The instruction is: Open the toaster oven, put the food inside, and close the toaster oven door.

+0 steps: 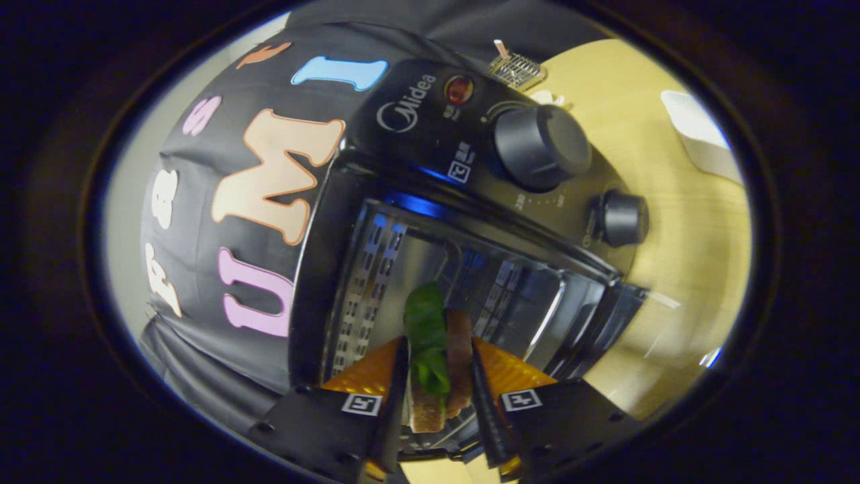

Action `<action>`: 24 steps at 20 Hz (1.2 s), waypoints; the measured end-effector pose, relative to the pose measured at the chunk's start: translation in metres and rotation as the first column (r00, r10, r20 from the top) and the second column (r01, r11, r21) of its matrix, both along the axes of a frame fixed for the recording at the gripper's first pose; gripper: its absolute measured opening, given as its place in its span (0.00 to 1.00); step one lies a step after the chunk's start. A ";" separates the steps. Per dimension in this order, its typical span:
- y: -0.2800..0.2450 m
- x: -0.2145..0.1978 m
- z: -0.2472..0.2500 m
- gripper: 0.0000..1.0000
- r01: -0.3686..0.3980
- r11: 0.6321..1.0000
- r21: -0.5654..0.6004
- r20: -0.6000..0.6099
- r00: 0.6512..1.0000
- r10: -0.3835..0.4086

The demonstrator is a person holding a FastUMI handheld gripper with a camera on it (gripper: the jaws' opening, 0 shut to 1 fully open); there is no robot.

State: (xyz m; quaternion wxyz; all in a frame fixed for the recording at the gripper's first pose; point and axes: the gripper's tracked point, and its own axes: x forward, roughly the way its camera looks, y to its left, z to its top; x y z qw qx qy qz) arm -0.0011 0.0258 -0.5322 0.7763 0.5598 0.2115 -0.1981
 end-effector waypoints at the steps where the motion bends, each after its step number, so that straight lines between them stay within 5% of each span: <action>1: -0.005 -0.001 -0.002 0.54 0.002 0.999 -0.035 -0.012 1.000 -0.003; 8: -0.042 -0.022 0.007 0.84 0.009 0.941 -0.339 -0.081 0.996 -0.038; 10: -0.041 -0.025 0.008 0.92 -0.008 0.937 -0.350 -0.088 0.996 -0.024; 15: -0.032 -0.043 0.016 0.94 -0.080 0.933 -0.350 -0.108 0.993 0.045; 18: -0.017 -0.057 0.026 0.96 -0.196 0.902 -0.384 -0.119 0.980 0.162; 24: 0.019 -0.119 0.033 0.98 -0.495 0.744 -0.449 -0.251 0.869 0.426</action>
